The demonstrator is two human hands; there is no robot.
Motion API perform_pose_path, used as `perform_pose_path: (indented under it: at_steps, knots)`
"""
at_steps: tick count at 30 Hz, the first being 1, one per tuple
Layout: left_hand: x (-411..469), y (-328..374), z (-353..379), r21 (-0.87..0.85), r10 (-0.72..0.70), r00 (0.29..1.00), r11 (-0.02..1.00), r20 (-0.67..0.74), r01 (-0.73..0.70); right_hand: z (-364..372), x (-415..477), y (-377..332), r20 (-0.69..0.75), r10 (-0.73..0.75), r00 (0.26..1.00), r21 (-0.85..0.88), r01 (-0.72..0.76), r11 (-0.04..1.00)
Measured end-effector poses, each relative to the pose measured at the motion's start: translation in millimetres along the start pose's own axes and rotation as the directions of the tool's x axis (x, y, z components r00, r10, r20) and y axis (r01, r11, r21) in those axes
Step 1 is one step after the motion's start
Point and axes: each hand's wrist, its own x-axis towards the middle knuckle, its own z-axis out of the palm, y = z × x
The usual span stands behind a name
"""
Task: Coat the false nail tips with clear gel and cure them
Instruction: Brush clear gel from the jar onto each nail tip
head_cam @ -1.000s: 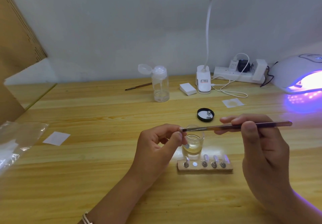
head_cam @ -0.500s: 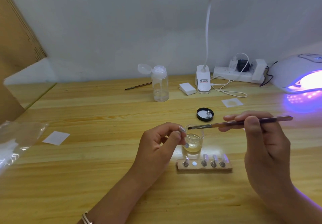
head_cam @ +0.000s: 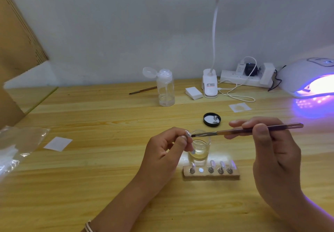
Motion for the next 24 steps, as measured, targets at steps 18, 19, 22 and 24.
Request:
perform_pose_path:
  at_steps: [18, 19, 22, 24]
  knots:
    - [-1.4, 3.7, 0.5, 0.087, 0.008, 1.0, 0.996, 0.003, -0.008, -1.6, -0.5, -3.3, -0.055, 0.043, 0.998, -0.009, -0.044, 0.999]
    - [-1.4, 3.8, 0.3, 0.089, 0.01, 1.0, 0.996, 0.002, -0.01, -2.3, -0.1, -2.9, -0.063, 0.043, 0.997, -0.012, -0.043, 0.999]
    - [-1.6, 4.0, 0.1, 0.087, 0.014, 1.0, 0.996, 0.002, -0.014, -1.3, 0.0, -4.2, -0.018, 0.016, 1.0, -0.031, -0.017, 0.999]
    - [-1.8, 3.8, -0.2, 0.1, 0.025, 1.0, 0.995, 0.001, -0.025, 2.2, -1.1, -6.1, 0.011, 0.017, 1.0, -0.017, -0.017, 1.0]
